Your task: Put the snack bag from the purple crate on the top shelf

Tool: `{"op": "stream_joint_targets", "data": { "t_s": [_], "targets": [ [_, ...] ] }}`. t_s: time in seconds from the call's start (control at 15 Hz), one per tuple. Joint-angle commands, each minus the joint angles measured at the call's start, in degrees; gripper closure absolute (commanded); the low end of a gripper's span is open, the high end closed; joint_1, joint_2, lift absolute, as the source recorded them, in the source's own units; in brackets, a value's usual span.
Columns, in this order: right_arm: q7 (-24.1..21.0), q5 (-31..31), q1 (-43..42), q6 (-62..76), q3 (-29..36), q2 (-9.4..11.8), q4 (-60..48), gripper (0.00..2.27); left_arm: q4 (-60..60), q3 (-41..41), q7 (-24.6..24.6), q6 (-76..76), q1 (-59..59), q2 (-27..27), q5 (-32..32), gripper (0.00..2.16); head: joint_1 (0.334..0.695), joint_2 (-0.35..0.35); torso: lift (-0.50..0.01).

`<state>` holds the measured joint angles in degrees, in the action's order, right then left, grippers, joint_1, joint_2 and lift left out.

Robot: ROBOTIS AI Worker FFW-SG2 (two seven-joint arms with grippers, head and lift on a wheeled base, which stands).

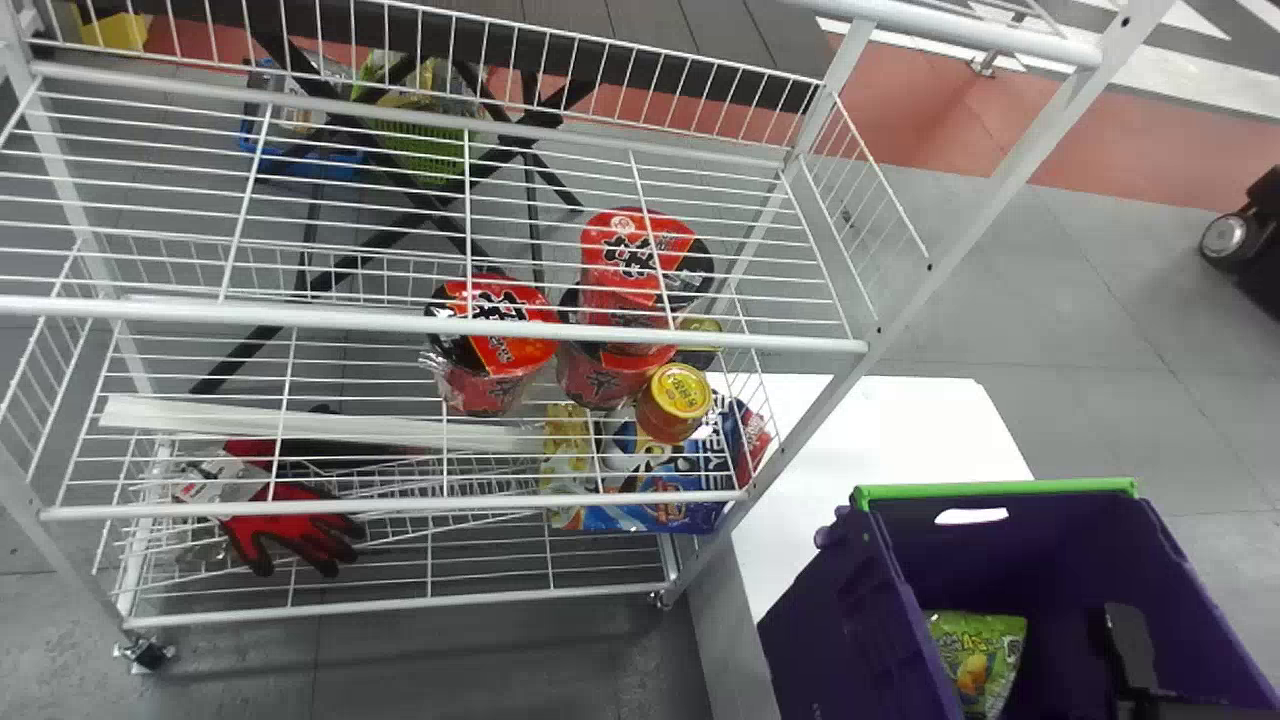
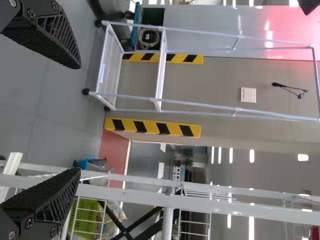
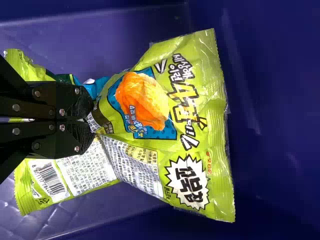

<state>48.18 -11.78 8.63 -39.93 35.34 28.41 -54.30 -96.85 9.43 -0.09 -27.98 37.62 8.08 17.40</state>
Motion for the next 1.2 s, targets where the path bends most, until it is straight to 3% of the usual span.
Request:
{"op": "stream_joint_targets", "data": {
  "t_s": [0.0,0.4,0.87,1.13],
  "targets": [
    [-0.1,-0.43,-0.01,0.06,-0.01,-0.38,-0.46,2.2,0.08,0.15,0.0,-0.01,0.0,0.0,0.0,0.07,0.695,-0.35,-0.411],
    [-0.01,-0.08,0.34,-0.64,0.17,-0.55,-1.16,2.2,-0.18,0.15,0.0,-0.01,0.09,0.0,0.0,0.07,0.695,-0.35,-0.388],
    [1.13,0.09,3.42,-6.44,1.66,-4.33,-9.6,2.23,-1.24,0.76,-0.26,0.34,1.05,0.53,0.18,0.07,0.695,-0.35,-0.36],
    [1.66,0.09,3.77,-7.15,2.89,-4.24,-10.13,2.23,-1.06,0.76,-0.53,1.22,0.44,0.7,0.18,0.07,0.695,-0.35,-0.343]
  ]
}}
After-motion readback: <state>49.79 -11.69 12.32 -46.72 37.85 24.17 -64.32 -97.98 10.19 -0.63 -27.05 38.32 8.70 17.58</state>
